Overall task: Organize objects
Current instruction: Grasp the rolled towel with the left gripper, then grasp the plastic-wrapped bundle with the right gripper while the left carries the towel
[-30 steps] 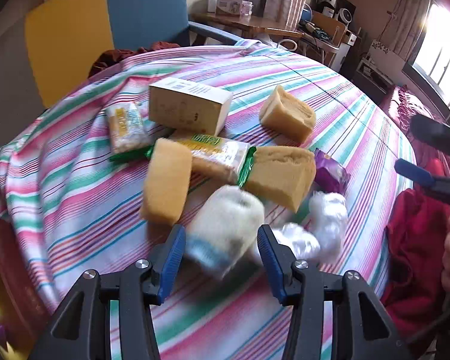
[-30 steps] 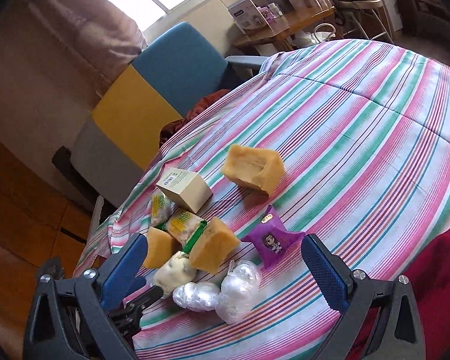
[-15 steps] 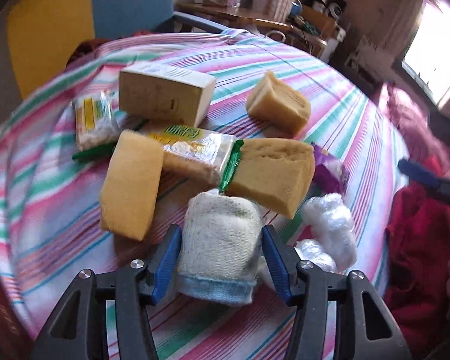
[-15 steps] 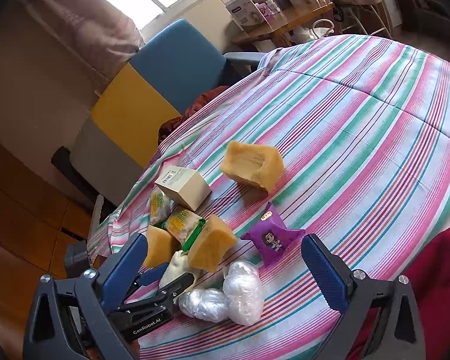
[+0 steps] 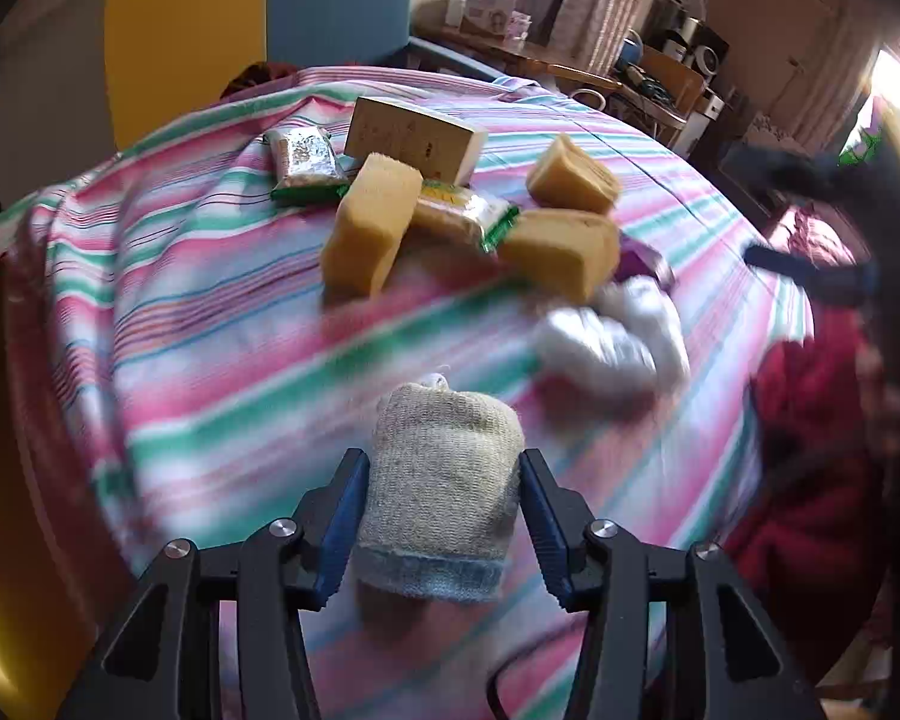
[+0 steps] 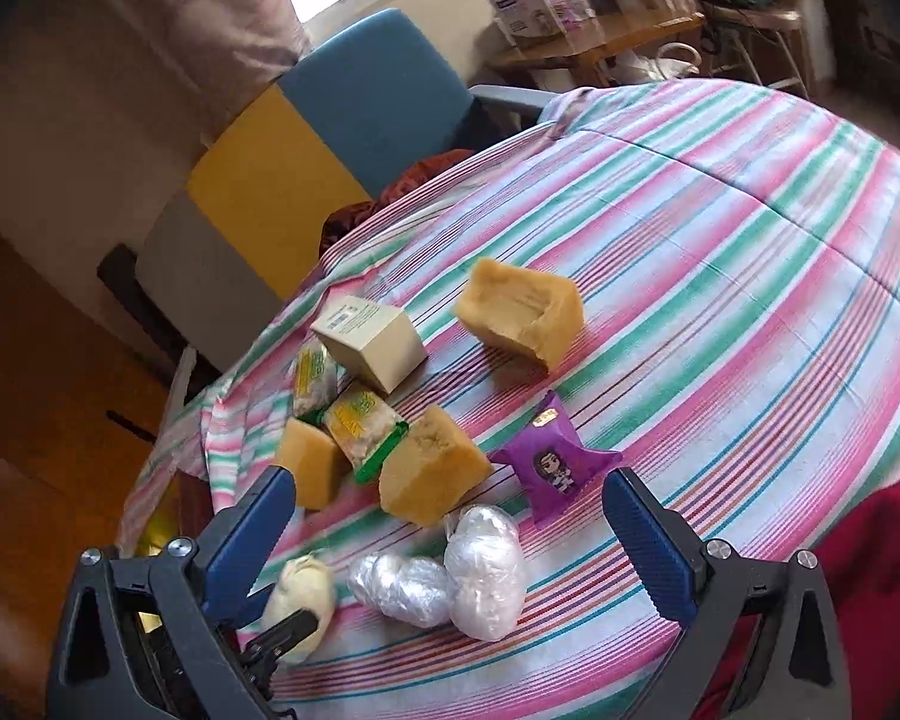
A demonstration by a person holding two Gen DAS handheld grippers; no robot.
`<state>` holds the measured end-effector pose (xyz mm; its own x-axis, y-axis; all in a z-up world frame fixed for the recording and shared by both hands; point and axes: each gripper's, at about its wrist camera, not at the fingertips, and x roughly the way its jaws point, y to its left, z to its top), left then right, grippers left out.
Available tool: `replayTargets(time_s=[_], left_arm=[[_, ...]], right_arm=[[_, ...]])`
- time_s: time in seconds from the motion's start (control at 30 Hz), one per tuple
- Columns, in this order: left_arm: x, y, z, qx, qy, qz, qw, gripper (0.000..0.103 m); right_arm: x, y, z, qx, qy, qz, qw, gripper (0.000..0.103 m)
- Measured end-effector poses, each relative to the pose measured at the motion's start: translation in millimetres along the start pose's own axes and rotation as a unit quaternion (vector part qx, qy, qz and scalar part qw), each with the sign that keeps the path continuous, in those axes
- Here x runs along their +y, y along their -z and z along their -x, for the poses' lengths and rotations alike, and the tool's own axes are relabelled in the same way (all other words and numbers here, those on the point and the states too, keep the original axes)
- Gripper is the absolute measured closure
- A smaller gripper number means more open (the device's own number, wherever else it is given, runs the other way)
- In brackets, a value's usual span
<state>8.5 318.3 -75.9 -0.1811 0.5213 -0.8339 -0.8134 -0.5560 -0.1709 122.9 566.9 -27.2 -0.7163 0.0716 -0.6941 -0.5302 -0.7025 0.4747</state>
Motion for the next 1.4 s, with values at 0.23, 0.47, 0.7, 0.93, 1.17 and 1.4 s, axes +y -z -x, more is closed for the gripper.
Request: replayTargets(time_s=[0.23, 0.47, 0.7, 0.93, 1.17, 1.4], left_arm=[[4, 16, 9, -0.017, 0.001, -0.002, 0.9998, 0.052], [6, 18, 9, -0.025, 0.010, 0.014, 0.9995, 0.051], [8, 20, 7, -0.032, 0.016, 0.024, 0.9991, 0.051], [12, 27, 26, -0.042, 0.030, 0.038, 0.9979, 0.052], [31, 35, 81, -0.088, 0.023, 0.070, 0.9934, 0.052], [104, 61, 135, -0.110, -0.067, 0.160, 0.9787, 0.052]], right_arm=[[44, 16, -22, 0.062, 0.019, 0.128, 0.990, 0.027], [76, 38, -60, 0.142, 0.038, 0.219, 0.964, 0.033], [73, 55, -107, 0.206, 0.095, 0.250, 0.941, 0.060], [70, 57, -110, 0.198, 0.089, 0.254, 0.942, 0.062], [69, 55, -108, 0.195, 0.087, 0.251, 0.944, 0.062], [73, 59, -108, 0.193, 0.094, 0.262, 0.941, 0.061]])
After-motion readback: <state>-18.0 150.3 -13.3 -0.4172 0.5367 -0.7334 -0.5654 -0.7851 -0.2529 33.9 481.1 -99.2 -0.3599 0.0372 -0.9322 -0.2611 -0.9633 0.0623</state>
